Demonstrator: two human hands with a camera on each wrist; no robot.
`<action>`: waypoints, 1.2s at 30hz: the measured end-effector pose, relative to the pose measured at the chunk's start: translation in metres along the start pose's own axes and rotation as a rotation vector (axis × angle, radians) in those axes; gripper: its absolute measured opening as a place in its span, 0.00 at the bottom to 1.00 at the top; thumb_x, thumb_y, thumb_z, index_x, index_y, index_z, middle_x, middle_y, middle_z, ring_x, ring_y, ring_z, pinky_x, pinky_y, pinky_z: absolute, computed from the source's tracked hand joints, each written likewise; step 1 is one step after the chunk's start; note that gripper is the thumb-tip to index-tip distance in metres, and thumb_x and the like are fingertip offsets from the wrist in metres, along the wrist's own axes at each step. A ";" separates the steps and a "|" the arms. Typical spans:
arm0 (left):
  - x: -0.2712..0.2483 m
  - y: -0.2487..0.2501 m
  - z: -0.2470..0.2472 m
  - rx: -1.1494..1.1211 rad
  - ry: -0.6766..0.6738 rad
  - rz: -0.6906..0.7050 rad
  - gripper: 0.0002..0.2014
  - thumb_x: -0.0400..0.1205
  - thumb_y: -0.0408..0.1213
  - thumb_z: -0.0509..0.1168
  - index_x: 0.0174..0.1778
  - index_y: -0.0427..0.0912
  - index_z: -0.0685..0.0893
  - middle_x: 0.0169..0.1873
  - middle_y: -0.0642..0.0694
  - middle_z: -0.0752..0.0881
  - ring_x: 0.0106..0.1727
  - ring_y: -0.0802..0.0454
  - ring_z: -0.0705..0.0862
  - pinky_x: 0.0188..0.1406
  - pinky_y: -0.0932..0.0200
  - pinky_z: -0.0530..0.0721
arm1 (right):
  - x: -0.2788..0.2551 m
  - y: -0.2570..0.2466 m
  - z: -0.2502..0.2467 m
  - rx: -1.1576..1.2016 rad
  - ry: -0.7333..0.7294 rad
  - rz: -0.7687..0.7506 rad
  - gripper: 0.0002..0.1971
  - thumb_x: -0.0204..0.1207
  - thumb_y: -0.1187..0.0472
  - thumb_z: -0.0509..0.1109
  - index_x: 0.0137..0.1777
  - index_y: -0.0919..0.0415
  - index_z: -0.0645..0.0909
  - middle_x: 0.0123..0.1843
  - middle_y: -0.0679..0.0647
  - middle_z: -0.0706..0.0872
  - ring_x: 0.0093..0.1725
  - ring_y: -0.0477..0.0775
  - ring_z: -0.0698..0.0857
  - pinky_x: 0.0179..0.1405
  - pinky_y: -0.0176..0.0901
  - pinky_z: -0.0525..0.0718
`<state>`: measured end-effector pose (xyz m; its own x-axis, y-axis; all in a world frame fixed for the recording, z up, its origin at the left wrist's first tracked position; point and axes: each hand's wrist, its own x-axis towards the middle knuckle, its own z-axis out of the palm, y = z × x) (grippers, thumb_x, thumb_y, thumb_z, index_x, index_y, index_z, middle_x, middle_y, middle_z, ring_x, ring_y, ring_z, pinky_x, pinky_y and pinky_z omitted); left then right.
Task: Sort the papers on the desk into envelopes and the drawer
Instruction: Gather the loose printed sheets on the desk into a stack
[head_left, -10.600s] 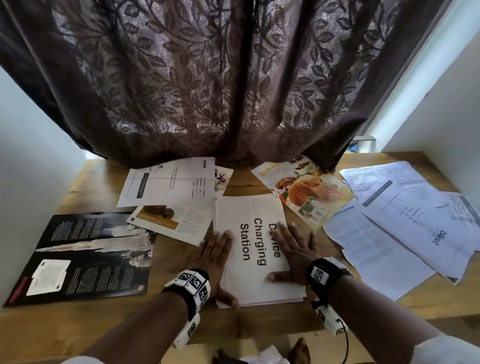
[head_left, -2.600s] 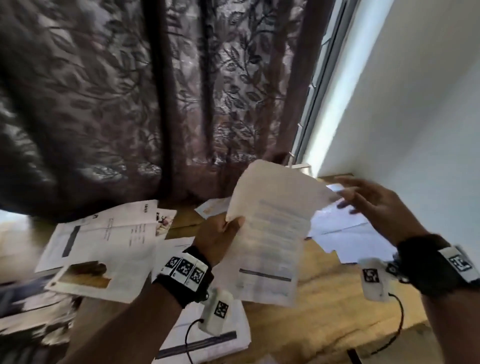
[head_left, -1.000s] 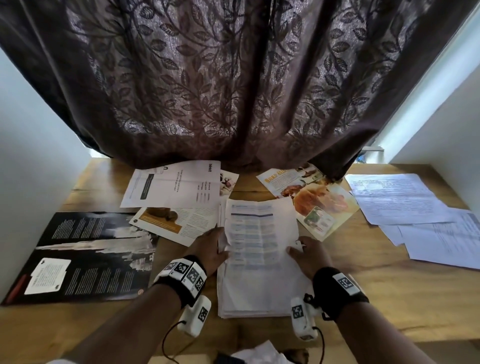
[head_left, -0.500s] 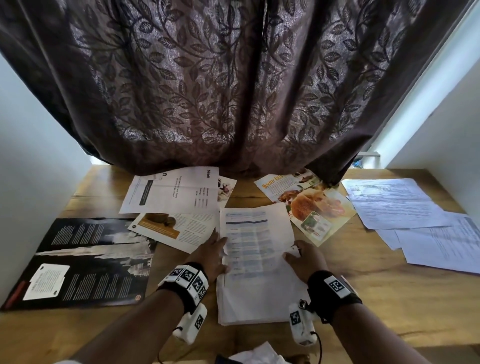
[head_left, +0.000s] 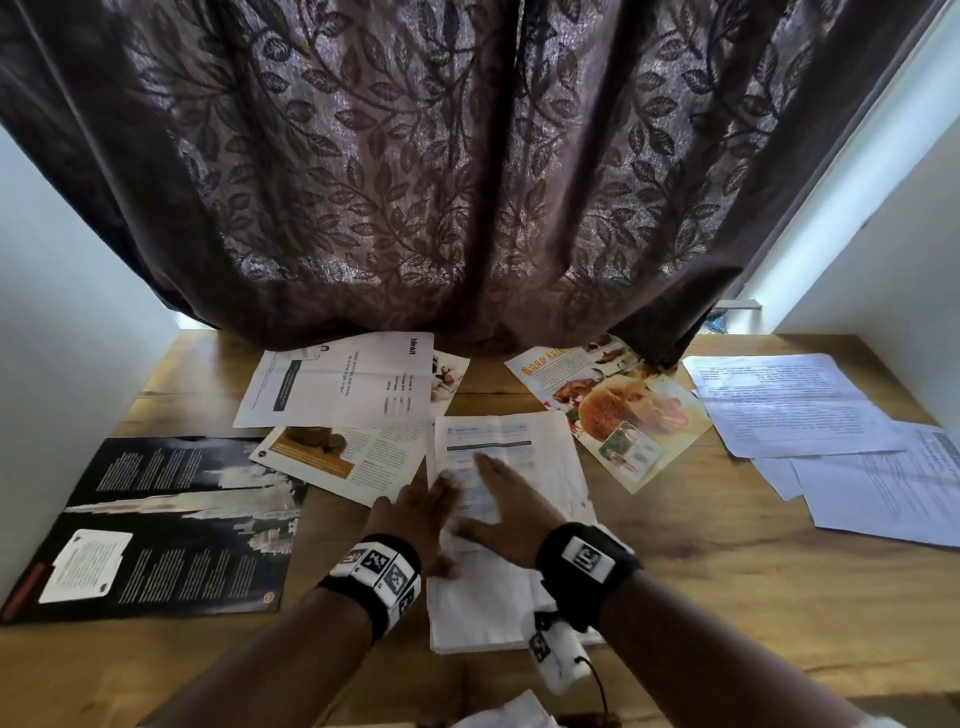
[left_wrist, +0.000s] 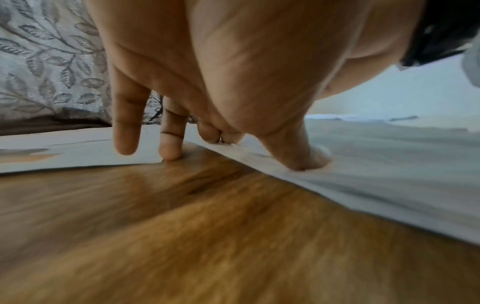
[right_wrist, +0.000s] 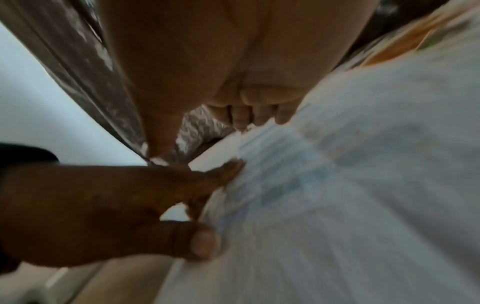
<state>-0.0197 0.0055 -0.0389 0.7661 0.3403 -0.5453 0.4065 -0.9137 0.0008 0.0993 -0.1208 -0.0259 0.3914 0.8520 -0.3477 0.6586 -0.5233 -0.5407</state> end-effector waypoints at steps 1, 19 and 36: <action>-0.003 0.002 0.001 0.014 0.012 -0.015 0.55 0.75 0.67 0.66 0.85 0.54 0.34 0.86 0.52 0.41 0.83 0.42 0.56 0.77 0.39 0.65 | 0.009 -0.004 0.008 -0.026 -0.074 -0.026 0.51 0.78 0.30 0.63 0.89 0.54 0.40 0.91 0.50 0.42 0.89 0.53 0.42 0.88 0.53 0.46; -0.002 0.015 0.007 0.228 0.024 -0.065 0.62 0.69 0.82 0.50 0.82 0.44 0.27 0.81 0.45 0.26 0.85 0.33 0.35 0.78 0.27 0.35 | -0.029 0.097 0.020 -0.348 -0.065 0.169 0.64 0.60 0.10 0.46 0.84 0.48 0.21 0.83 0.47 0.18 0.83 0.56 0.21 0.80 0.76 0.29; -0.011 0.017 0.042 -0.151 0.064 0.029 0.68 0.61 0.88 0.50 0.78 0.47 0.18 0.76 0.51 0.14 0.77 0.43 0.16 0.75 0.29 0.23 | -0.029 0.098 0.021 -0.333 -0.053 0.186 0.62 0.60 0.10 0.44 0.80 0.45 0.17 0.82 0.45 0.17 0.83 0.55 0.21 0.80 0.74 0.28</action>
<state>-0.0421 -0.0232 -0.0683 0.8071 0.3318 -0.4883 0.4500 -0.8811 0.1451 0.1388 -0.1970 -0.0853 0.4959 0.7364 -0.4601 0.7556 -0.6271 -0.1893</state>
